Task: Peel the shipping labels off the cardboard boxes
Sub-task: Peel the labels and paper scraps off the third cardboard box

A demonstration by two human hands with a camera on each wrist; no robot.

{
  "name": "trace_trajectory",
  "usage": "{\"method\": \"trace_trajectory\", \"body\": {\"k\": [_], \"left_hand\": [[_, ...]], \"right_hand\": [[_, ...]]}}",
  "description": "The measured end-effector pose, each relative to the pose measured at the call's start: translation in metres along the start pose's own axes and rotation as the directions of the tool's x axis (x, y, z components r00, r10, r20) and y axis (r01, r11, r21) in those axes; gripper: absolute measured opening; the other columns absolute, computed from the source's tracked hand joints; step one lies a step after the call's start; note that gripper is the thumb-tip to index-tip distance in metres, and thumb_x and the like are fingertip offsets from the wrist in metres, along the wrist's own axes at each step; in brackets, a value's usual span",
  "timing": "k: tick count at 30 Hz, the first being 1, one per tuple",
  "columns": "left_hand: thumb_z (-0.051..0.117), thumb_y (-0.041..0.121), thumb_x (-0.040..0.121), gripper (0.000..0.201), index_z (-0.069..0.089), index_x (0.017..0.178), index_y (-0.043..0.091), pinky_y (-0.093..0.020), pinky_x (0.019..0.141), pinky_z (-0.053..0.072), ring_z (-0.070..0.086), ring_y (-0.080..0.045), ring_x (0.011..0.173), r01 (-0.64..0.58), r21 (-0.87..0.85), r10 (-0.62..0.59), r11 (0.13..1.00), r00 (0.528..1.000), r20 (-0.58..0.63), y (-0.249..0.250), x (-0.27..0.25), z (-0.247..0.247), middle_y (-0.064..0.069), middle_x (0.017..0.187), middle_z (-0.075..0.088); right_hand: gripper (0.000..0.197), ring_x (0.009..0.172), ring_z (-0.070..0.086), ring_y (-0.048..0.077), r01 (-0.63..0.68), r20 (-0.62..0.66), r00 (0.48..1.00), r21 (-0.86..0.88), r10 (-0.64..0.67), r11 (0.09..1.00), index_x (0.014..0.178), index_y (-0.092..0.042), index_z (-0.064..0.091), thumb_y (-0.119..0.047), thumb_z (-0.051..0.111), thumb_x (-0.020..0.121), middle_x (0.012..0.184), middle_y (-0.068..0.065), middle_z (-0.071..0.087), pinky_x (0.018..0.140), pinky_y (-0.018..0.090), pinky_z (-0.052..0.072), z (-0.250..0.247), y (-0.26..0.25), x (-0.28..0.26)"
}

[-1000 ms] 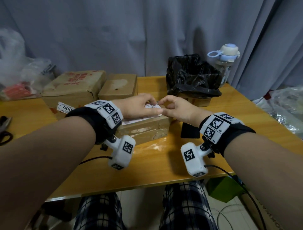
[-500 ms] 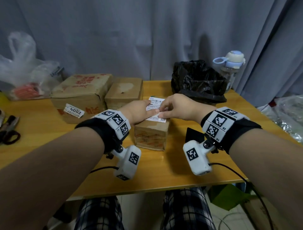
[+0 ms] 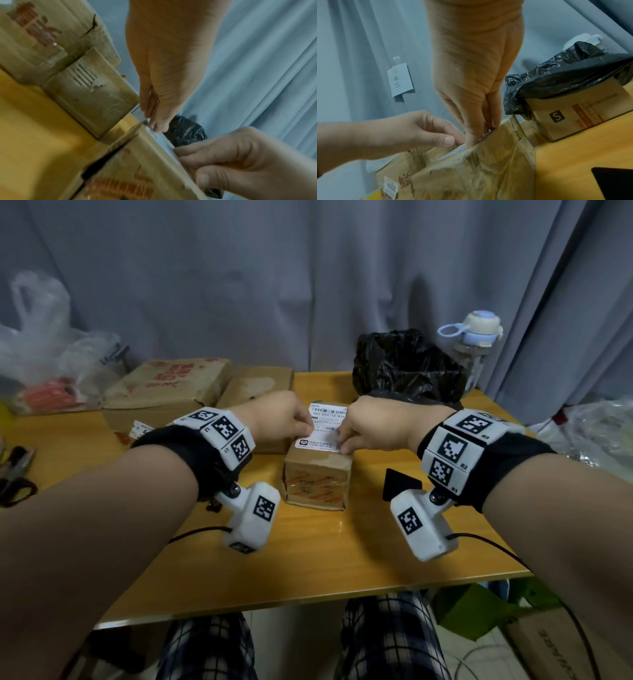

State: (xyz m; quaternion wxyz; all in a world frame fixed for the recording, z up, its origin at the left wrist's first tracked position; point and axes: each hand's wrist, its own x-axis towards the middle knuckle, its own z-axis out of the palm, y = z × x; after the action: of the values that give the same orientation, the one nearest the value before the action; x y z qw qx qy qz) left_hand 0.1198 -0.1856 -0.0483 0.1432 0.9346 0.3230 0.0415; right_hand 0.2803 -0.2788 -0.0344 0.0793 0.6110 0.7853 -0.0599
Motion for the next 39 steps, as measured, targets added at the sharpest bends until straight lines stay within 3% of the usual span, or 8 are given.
{"method": "trace_trajectory", "body": {"k": [4, 9, 14, 18, 22, 28, 34, 39], "left_hand": [[0.063, 0.026, 0.088, 0.028, 0.069, 0.113, 0.015, -0.019, 0.084, 0.04, 0.059, -0.009, 0.098, -0.014, 0.03, 0.01, 0.999, 0.993, 0.118, 0.0, -0.008, -0.011, 0.003, 0.115, 0.068], [0.06, 0.036, 0.089, 0.044, 0.059, 0.128, 0.016, -0.019, 0.08, 0.035, 0.05, -0.008, 0.096, -0.028, 0.139, 0.008, 0.99, 0.99, 0.14, 0.007, -0.012, -0.007, 0.003, 0.124, 0.062], [0.059, 0.032, 0.09, 0.039, 0.059, 0.128, 0.019, -0.017, 0.082, 0.033, 0.053, -0.009, 0.106, -0.069, 0.163, 0.038, 0.984, 0.982, 0.187, 0.008, -0.015, -0.013, 0.005, 0.127, 0.06], [0.06, 0.029, 0.09, 0.034, 0.064, 0.123, 0.019, -0.019, 0.09, 0.039, 0.057, -0.013, 0.112, -0.112, 0.242, 0.064, 0.964, 0.978, 0.198, 0.005, -0.017, -0.018, 0.005, 0.125, 0.063], [0.055, 0.04, 0.091, 0.033, 0.07, 0.11, 0.017, -0.034, 0.088, 0.048, 0.062, -0.017, 0.098, -0.136, 0.277, 0.098, 0.951, 0.984, 0.149, 0.005, -0.017, -0.011, 0.002, 0.108, 0.07], [0.057, 0.068, 0.076, 0.068, 0.063, 0.111, 0.01, -0.036, 0.075, 0.051, 0.061, -0.021, 0.087, -0.07, 0.343, 0.02, 0.937, 0.989, 0.146, 0.02, -0.014, 0.004, -0.005, 0.098, 0.067], [0.064, 0.063, 0.074, 0.069, 0.061, 0.12, 0.011, -0.034, 0.078, 0.05, 0.06, -0.02, 0.092, -0.029, 0.311, -0.006, 0.95, 0.994, 0.109, 0.019, -0.011, 0.005, -0.003, 0.105, 0.066], [0.068, 0.055, 0.075, 0.067, 0.057, 0.126, 0.013, -0.024, 0.071, 0.037, 0.053, -0.014, 0.091, -0.029, 0.254, 0.001, 0.967, 0.994, 0.11, 0.015, -0.011, 0.002, -0.001, 0.115, 0.064]], "right_hand": [[0.022, 0.081, 0.06, 0.022, 0.018, -0.01, 1.0, -0.06, -0.019, 0.998, 0.101, -0.017, 0.071, -0.027, 0.053, 0.093, 0.09, 0.003, 0.07, 0.077, 0.035, 0.048, 0.003, -0.002, 0.001], [0.023, 0.076, 0.054, 0.02, 0.016, -0.145, 0.989, -0.091, -0.029, 0.996, 0.101, -0.018, 0.071, -0.02, 0.05, 0.092, 0.092, 0.004, 0.07, 0.069, 0.029, 0.041, 0.013, 0.002, 0.002], [0.028, 0.107, 0.058, 0.012, 0.025, -0.119, 0.993, 0.058, -0.018, 0.998, 0.116, -0.016, 0.067, -0.026, 0.056, 0.092, 0.121, -0.005, 0.066, 0.082, 0.015, 0.033, 0.011, 0.011, 0.002], [0.024, 0.084, 0.056, 0.015, 0.045, -0.041, 0.998, -0.049, -0.047, 0.998, 0.108, -0.016, 0.069, -0.026, 0.053, 0.093, 0.104, 0.001, 0.07, 0.077, 0.026, 0.041, 0.006, 0.004, 0.004], [0.025, 0.089, 0.06, 0.022, 0.05, -0.041, 0.997, -0.178, -0.058, 0.983, 0.11, -0.022, 0.066, -0.028, 0.046, 0.096, 0.101, 0.002, 0.069, 0.082, 0.037, 0.048, 0.006, 0.001, 0.002], [0.029, 0.094, 0.06, 0.024, 0.012, -0.163, 0.986, -0.147, -0.036, 0.989, 0.114, -0.023, 0.065, -0.025, 0.041, 0.098, 0.108, 0.003, 0.068, 0.082, 0.035, 0.048, 0.017, 0.0, -0.002], [0.027, 0.097, 0.06, 0.029, -0.094, -0.238, 0.97, -0.181, 0.049, 0.979, 0.105, -0.015, 0.067, -0.019, 0.043, 0.094, 0.107, 0.008, 0.066, 0.076, 0.033, 0.042, 0.022, -0.004, 0.01], [0.022, 0.093, 0.061, 0.016, -0.007, -0.17, 0.985, -0.008, 0.006, 1.0, 0.106, -0.02, 0.071, -0.022, 0.057, 0.09, 0.103, -0.001, 0.072, 0.081, 0.026, 0.045, 0.006, 0.007, 0.008]]}}
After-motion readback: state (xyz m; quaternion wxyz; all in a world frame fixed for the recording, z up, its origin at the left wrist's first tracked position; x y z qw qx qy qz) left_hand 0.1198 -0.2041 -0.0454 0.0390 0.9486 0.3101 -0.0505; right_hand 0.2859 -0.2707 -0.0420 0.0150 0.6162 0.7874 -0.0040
